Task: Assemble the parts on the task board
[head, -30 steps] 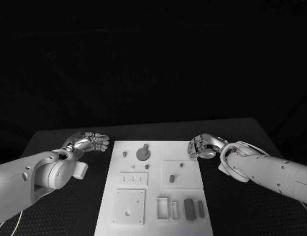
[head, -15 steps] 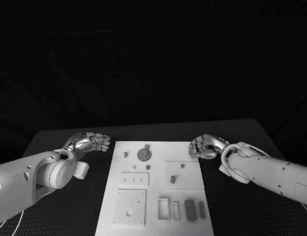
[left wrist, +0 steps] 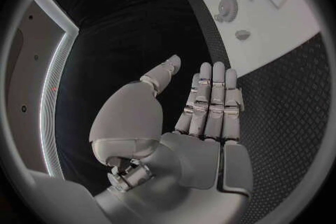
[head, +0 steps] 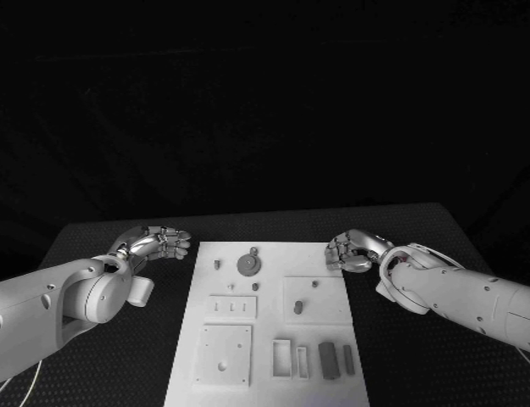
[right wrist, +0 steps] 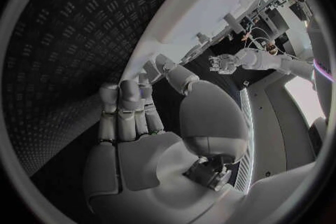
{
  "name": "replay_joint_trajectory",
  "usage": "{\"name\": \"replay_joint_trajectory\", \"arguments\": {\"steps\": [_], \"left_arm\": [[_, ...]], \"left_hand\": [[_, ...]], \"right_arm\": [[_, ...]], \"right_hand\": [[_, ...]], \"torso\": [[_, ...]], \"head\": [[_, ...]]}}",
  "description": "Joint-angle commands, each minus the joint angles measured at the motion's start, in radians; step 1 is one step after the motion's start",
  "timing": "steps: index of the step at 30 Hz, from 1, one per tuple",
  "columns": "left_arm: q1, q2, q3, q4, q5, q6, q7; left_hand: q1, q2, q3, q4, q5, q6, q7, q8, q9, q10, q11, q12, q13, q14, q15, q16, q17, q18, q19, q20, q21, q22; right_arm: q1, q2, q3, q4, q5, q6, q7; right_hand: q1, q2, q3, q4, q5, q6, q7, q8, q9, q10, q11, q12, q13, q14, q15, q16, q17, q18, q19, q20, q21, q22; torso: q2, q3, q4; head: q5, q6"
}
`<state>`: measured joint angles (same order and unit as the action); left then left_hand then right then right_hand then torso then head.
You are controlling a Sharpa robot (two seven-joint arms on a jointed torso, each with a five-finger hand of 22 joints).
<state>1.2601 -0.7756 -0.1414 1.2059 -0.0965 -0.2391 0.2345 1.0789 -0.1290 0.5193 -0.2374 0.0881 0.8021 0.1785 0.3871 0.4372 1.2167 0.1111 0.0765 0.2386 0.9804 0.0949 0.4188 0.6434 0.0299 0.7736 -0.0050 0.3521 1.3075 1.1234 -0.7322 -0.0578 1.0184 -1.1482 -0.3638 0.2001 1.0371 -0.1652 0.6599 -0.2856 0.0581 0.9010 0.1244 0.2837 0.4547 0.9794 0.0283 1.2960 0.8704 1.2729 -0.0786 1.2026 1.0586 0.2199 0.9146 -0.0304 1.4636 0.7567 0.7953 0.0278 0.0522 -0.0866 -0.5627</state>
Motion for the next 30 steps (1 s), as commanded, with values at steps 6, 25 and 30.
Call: {"name": "replay_joint_trajectory", "arguments": {"steps": [6, 25, 30], "left_arm": [[0.0, 0.002, 0.001, 0.0, 0.005, 0.014, 0.009], [0.0, 0.002, 0.001, -0.001, 0.005, 0.014, 0.007], [0.0, 0.002, 0.001, -0.001, 0.005, 0.016, 0.007]], "left_hand": [[-0.003, 0.004, 0.002, -0.006, -0.001, -0.003, 0.004, -0.004, 0.0, -0.007, 0.002, -0.007, -0.001, 0.003, -0.001, 0.001, 0.001, 0.007, -0.005, -0.002, 0.004, 0.021], [-0.004, 0.003, 0.002, -0.006, -0.001, -0.005, 0.005, -0.005, 0.0, -0.008, 0.002, -0.007, 0.0, 0.003, -0.001, 0.001, 0.002, 0.007, -0.005, -0.002, 0.004, 0.021], [-0.003, 0.004, 0.002, -0.006, -0.001, -0.005, 0.006, -0.006, 0.0, -0.008, 0.002, -0.007, 0.0, 0.003, -0.001, 0.001, 0.002, 0.007, -0.005, -0.002, 0.004, 0.021]], "right_arm": [[-0.003, 0.002, -0.002, -0.001, -0.002, 0.007, -0.009], [-0.004, 0.009, -0.002, -0.008, -0.011, -0.028, -0.009], [-0.004, 0.008, -0.002, -0.001, -0.011, -0.053, -0.014]], "right_hand": [[-0.006, 0.013, 0.009, 0.0, -0.007, 0.025, 0.007, 0.007, 0.002, 0.005, -0.009, 0.003, -0.002, 0.004, -0.01, 0.006, 0.003, 0.042, 0.009, -0.004, 0.005, 0.003], [0.013, 0.059, 0.121, -0.001, -0.009, 0.148, -0.036, 0.074, 0.034, 0.031, -0.05, 0.002, -0.001, 0.018, -0.048, 0.011, 0.008, 0.042, 0.025, -0.023, 0.01, 0.012], [0.013, 0.058, 0.127, -0.003, -0.009, 0.157, -0.04, 0.078, 0.036, 0.036, -0.054, 0.001, 0.0, 0.022, -0.052, 0.011, 0.008, 0.042, 0.028, -0.025, 0.011, 0.013]], "torso": [[0.0, -0.0003, -0.0002], [0.0, 0.0, 0.0003], [-0.001, 0.0003, -0.0015]], "head": [[-0.001, -0.001], [-0.001, -0.006], [0.001, -0.007]]}}
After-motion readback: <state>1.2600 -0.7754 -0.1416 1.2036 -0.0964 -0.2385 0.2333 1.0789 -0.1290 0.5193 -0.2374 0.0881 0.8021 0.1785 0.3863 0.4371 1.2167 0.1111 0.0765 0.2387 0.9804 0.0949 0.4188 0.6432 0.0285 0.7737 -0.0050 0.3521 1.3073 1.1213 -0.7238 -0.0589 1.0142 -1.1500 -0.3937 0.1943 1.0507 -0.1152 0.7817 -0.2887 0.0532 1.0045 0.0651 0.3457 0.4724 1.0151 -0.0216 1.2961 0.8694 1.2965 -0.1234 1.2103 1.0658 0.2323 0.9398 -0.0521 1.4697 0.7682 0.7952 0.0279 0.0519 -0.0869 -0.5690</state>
